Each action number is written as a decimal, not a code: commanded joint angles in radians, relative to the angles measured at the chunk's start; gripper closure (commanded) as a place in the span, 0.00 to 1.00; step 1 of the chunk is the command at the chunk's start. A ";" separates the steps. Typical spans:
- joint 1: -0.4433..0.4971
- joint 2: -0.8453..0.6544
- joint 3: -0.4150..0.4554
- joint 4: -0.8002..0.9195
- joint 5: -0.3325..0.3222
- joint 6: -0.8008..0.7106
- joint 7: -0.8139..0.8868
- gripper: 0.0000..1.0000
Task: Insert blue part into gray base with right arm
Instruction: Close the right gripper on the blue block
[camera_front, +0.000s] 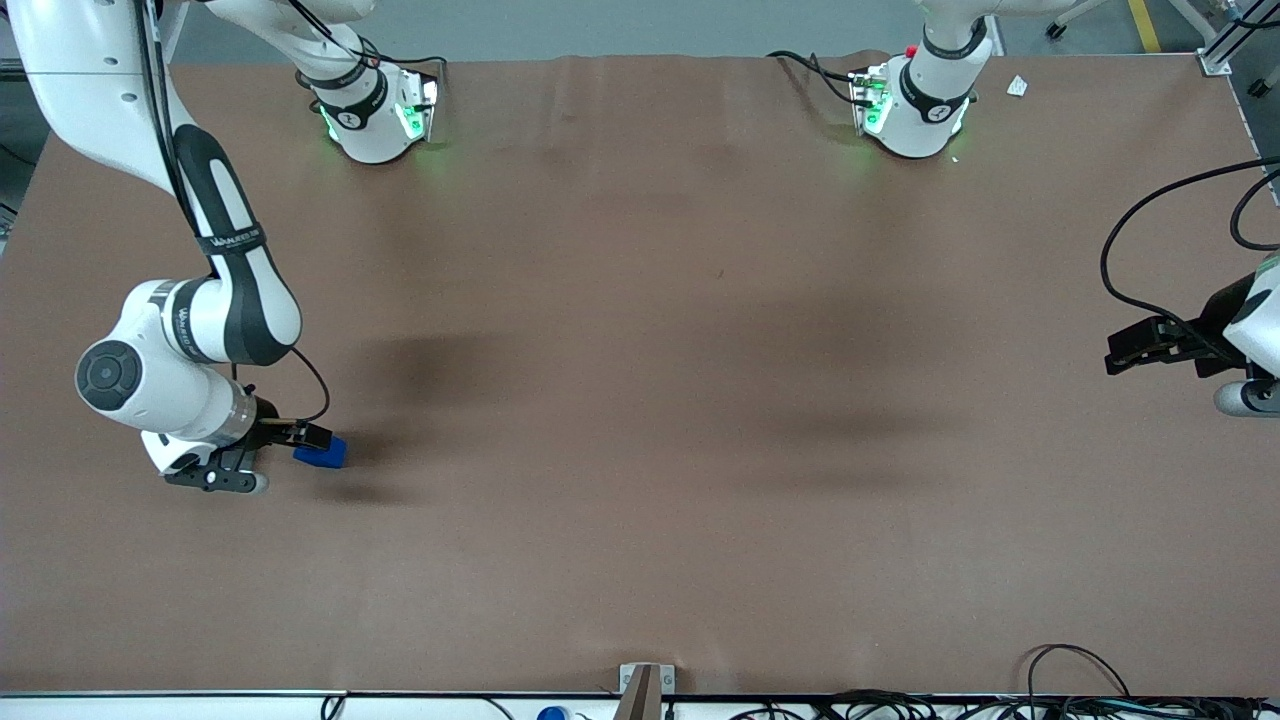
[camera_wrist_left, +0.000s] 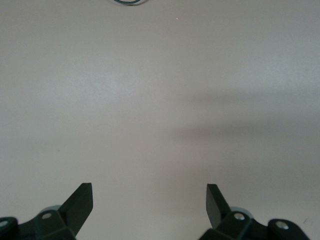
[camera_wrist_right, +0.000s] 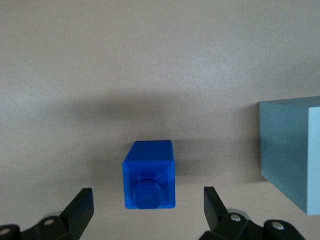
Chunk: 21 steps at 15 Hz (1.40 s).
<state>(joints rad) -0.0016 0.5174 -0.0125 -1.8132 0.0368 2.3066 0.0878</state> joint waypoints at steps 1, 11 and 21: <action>-0.006 0.016 0.009 -0.003 0.020 0.017 0.009 0.04; -0.001 0.030 0.009 -0.005 0.021 0.020 0.018 0.58; -0.064 -0.029 0.008 0.034 0.015 -0.122 -0.011 0.99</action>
<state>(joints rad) -0.0153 0.5451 -0.0134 -1.7928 0.0408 2.2769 0.1069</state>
